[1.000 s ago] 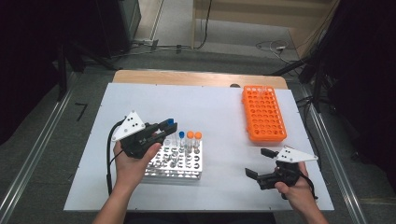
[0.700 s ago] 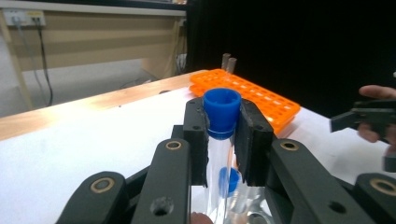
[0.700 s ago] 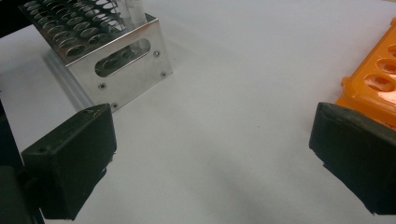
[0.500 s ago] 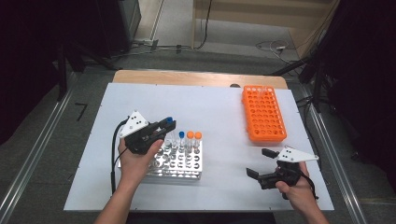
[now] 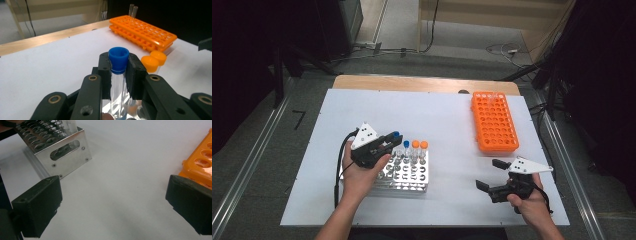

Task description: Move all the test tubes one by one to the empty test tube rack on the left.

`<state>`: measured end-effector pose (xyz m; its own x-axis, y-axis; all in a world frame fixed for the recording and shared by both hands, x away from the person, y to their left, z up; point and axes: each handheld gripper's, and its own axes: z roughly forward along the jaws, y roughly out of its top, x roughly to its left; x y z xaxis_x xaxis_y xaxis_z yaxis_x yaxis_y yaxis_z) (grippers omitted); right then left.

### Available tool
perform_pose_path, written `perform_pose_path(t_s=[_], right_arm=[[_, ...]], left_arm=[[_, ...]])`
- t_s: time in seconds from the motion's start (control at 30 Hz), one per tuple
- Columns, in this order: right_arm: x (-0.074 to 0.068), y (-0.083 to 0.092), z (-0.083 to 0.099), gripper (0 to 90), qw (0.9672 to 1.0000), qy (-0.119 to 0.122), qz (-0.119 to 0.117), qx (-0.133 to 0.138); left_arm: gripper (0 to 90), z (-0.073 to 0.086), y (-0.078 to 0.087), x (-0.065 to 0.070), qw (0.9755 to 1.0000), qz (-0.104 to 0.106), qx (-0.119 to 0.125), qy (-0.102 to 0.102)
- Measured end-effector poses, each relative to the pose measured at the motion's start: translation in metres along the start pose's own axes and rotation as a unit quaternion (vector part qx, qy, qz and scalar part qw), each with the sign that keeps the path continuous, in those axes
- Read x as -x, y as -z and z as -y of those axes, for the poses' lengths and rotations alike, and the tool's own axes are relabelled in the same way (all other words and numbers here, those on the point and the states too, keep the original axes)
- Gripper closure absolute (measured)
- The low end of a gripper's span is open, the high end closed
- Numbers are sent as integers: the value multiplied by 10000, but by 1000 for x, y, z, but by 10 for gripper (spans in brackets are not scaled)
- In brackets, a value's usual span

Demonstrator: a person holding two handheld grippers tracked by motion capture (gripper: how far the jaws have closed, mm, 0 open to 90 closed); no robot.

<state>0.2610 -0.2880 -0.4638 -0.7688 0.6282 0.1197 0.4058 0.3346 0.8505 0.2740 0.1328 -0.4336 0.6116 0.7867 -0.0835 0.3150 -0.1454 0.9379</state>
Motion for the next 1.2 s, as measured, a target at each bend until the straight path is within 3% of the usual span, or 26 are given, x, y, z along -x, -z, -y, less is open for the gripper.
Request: perform_pose_path(t_s=[0.13,0.27,0.57,0.7,0.83,1.0,1.2], right_arm=[[0,1,0,0,10000,-9,-17,-3],[2,1,0,0,10000,-20,-24,25],[6,3,-4,1,9998,-91,98,150],[12,4,-10,4,9992,-210,189,294],[19,3,-17,38,9974,-342,457,445],[33,1,-28,38,9954,-477,650,510],[54,-7,-43,38,9934,-511,931,441]], left_arm=[[759,1,-2,2,9999,27,-162,19],[724,2,1,0,9996,115,-163,205],[515,2,19,-3,9972,413,135,615],[355,4,26,2,9972,431,152,599],[197,7,32,5,9960,442,98,772],[30,13,37,5,9953,559,17,792],[0,20,47,3,9946,665,119,788]])
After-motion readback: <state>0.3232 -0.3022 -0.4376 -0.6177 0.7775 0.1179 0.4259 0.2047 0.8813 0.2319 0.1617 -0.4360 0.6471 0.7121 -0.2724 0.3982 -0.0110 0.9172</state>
